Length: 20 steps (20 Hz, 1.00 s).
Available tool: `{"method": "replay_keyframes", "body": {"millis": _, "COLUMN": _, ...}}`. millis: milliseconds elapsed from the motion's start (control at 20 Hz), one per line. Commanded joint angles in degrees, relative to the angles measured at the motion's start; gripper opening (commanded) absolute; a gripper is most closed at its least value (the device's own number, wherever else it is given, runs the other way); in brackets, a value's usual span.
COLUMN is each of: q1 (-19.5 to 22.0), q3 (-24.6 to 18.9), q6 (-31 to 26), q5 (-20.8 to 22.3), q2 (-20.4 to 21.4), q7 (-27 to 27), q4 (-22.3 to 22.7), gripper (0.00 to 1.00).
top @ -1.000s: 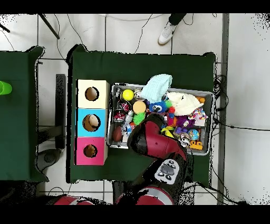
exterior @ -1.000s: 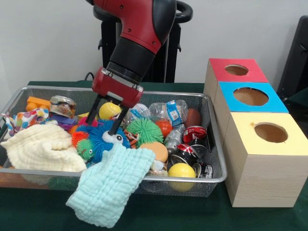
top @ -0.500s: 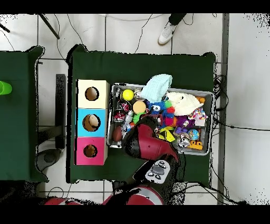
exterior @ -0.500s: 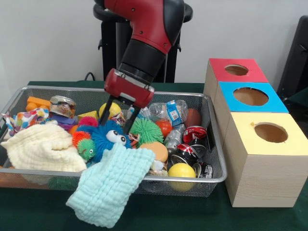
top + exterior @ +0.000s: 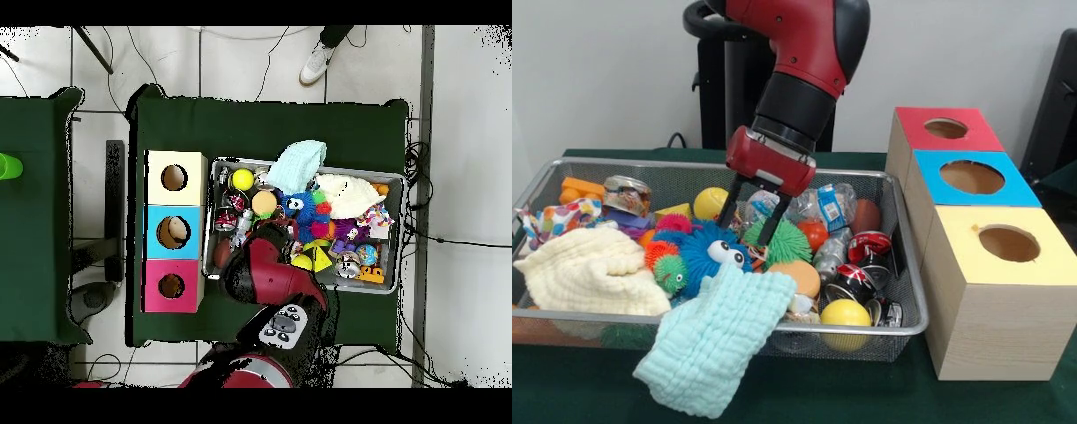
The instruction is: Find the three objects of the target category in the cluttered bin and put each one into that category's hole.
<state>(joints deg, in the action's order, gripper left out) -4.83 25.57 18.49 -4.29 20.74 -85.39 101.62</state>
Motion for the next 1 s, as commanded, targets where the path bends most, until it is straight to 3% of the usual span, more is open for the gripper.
{"method": "replay_keyframes", "body": {"millis": 50, "q1": 2.81, "q3": -6.04, "q6": 6.86, "q5": -1.00, "q2": -2.69, "q7": -16.15, "q4": 2.41, "gripper": 1.00}}
{"method": "replay_keyframes", "body": {"millis": 450, "q1": 4.01, "q3": -6.99, "q6": 6.42, "q5": -0.62, "q2": -3.78, "q7": -14.93, "q4": 1.33, "gripper": 1.00}}
{"method": "replay_keyframes", "body": {"millis": 1000, "q1": 0.56, "q3": -4.50, "q6": 1.76, "q5": -6.00, "q2": -4.05, "q7": -13.09, "q4": -0.81, "gripper": 1.00}}
